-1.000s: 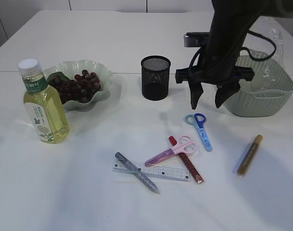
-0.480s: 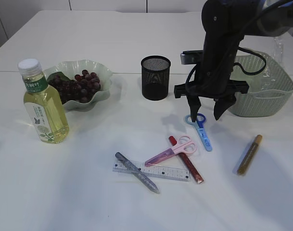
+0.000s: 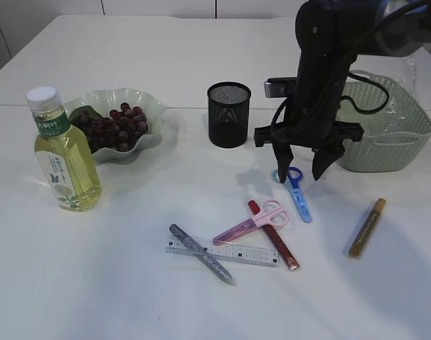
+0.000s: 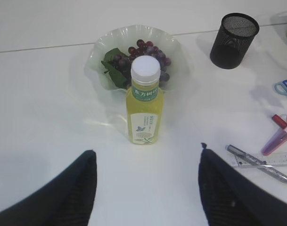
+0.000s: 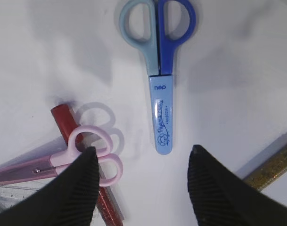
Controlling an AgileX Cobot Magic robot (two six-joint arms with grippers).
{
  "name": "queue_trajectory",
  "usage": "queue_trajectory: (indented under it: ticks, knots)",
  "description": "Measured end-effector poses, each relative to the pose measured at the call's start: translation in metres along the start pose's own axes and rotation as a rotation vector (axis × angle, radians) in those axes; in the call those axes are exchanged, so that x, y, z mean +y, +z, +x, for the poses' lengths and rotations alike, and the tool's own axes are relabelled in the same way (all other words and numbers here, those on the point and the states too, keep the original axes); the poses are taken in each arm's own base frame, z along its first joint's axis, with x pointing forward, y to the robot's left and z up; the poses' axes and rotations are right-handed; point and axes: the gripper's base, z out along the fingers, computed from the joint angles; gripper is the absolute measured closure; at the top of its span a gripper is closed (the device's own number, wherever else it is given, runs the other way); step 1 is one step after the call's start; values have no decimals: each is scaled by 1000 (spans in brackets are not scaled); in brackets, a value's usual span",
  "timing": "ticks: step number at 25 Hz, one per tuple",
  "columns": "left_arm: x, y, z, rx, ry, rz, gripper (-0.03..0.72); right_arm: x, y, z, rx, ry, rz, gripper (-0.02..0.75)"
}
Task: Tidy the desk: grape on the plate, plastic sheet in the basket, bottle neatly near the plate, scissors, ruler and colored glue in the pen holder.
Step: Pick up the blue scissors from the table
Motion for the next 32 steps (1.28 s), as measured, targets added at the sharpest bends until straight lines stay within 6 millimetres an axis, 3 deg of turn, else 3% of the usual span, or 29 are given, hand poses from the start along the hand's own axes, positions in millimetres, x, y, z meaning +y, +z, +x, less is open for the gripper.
queue_trajectory:
  ticks: [6, 12, 22, 32]
  knots:
    - [0, -6, -4, -3, 1, 1, 202, 1, 27, -3, 55, 1, 16, 286]
    - [-1, -9, 1, 77, -1, 1, 202, 0, 28, -3, 55, -3, 26, 286]
    - [-2, -10, 3, 107, -11, 13, 214, -18, 28, -8, 53, 36, 31, 286]
    - [-2, -10, 4, 109, -16, 19, 221, -12, 39, -22, 44, 48, -2, 286]
